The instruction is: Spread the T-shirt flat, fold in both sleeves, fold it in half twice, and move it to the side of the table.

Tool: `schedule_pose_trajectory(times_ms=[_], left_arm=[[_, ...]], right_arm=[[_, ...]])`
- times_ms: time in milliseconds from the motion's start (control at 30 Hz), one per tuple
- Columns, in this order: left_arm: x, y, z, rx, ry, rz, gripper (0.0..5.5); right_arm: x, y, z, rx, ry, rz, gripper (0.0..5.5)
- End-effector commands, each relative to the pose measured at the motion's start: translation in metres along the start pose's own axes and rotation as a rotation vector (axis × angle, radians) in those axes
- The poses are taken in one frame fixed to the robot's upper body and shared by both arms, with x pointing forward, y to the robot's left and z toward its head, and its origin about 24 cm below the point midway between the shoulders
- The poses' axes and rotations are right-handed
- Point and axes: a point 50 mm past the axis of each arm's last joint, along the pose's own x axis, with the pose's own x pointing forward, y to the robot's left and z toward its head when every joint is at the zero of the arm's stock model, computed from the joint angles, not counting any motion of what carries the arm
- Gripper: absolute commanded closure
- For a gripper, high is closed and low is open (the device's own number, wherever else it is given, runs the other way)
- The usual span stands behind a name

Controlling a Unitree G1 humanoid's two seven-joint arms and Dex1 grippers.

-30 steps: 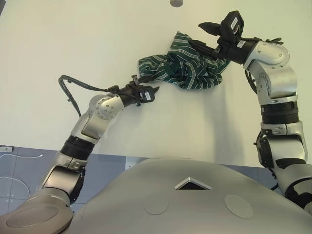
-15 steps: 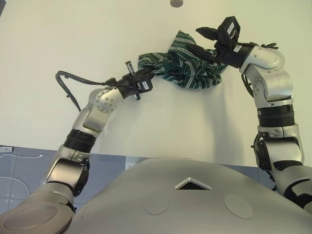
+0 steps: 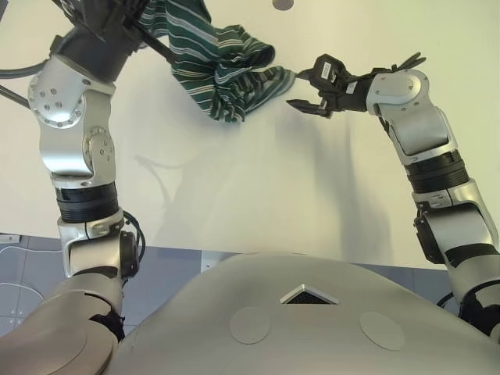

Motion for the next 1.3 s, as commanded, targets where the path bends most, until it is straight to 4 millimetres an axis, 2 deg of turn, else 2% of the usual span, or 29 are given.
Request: schedule_pose_trajectory(times_ms=[33, 67, 100, 200, 267, 333, 433, 500, 567, 700, 767, 867, 933, 1000, 1100, 1167, 1267, 1300], left_arm=[[-0.003, -0.021, 0.063, -0.113, -0.143, -0.254, 5.49], [-0.008, -0.024, 0.067, -0.138, -0.114, -0.307, 5.49], [-0.017, -0.025, 0.06, -0.161, -0.031, -0.353, 5.49], [-0.064, -0.033, 0.023, -0.306, 0.304, -0.475, 5.49], [-0.091, -0.04, 0.002, -0.354, 0.486, -0.543, 5.49], [-0.104, -0.062, -0.007, -0.417, 0.569, -0.672, 5.49], [-0.112, -0.094, -0.012, -0.48, 0.595, -0.826, 5.49], [-0.117, -0.103, -0.015, -0.49, 0.619, -0.881, 5.49], [-0.128, -0.101, -0.024, -0.458, 0.693, -0.899, 5.49], [-0.151, -0.099, -0.046, -0.378, 0.822, -0.912, 5.49], [-0.16, -0.093, -0.058, -0.289, 0.882, -0.915, 5.49], [-0.159, -0.083, -0.066, -0.201, 0.874, -0.864, 5.49], [-0.154, -0.081, -0.065, -0.186, 0.845, -0.844, 5.49], [-0.151, -0.083, -0.065, -0.185, 0.826, -0.845, 5.49], [-0.146, -0.082, -0.066, -0.187, 0.811, -0.856, 5.49], [-0.147, -0.084, -0.067, -0.2, 0.815, -0.87, 5.49], [-0.147, -0.085, -0.068, -0.207, 0.818, -0.882, 5.49], [-0.146, -0.085, -0.069, -0.206, 0.816, -0.883, 5.5]], right_arm=[[-0.019, -0.008, -0.023, 0.069, 0.058, -0.067, 2.73], [-0.022, -0.011, -0.014, 0.083, -0.004, -0.077, 2.73], [-0.023, -0.016, 0.0, 0.084, -0.089, -0.083, 2.73], [-0.027, -0.028, 0.045, 0.053, -0.305, -0.088, 2.73], [-0.03, -0.03, 0.06, 0.051, -0.383, -0.064, 2.73], [-0.021, -0.026, 0.066, 0.034, -0.389, -0.018, 2.73], [0.017, -0.007, 0.052, 0.034, -0.272, 0.075, 2.73], [0.029, 0.007, 0.017, 0.01, -0.101, 0.156, 2.73], [0.019, 0.02, -0.011, -0.004, 0.01, 0.275, 2.73], [-0.016, 0.058, -0.041, -0.074, 0.136, 0.538, 2.73], [-0.047, 0.055, -0.036, -0.055, 0.127, 0.528, 2.73], [-0.098, 0.034, 0.001, 0.009, -0.036, 0.431, 2.73], [-0.116, 0.022, 0.025, 0.016, -0.144, 0.387, 2.73], [-0.109, 0.007, 0.041, 0.015, -0.213, 0.329, 2.73], [-0.08, 0.0, 0.033, -0.017, -0.132, 0.347, 2.73], [-0.065, -0.01, 0.029, 0.03, -0.121, 0.384, 2.73], [-0.051, -0.015, 0.021, 0.135, -0.119, 0.506, 2.73], [-0.049, -0.014, 0.018, 0.161, -0.117, 0.545, 2.92]])
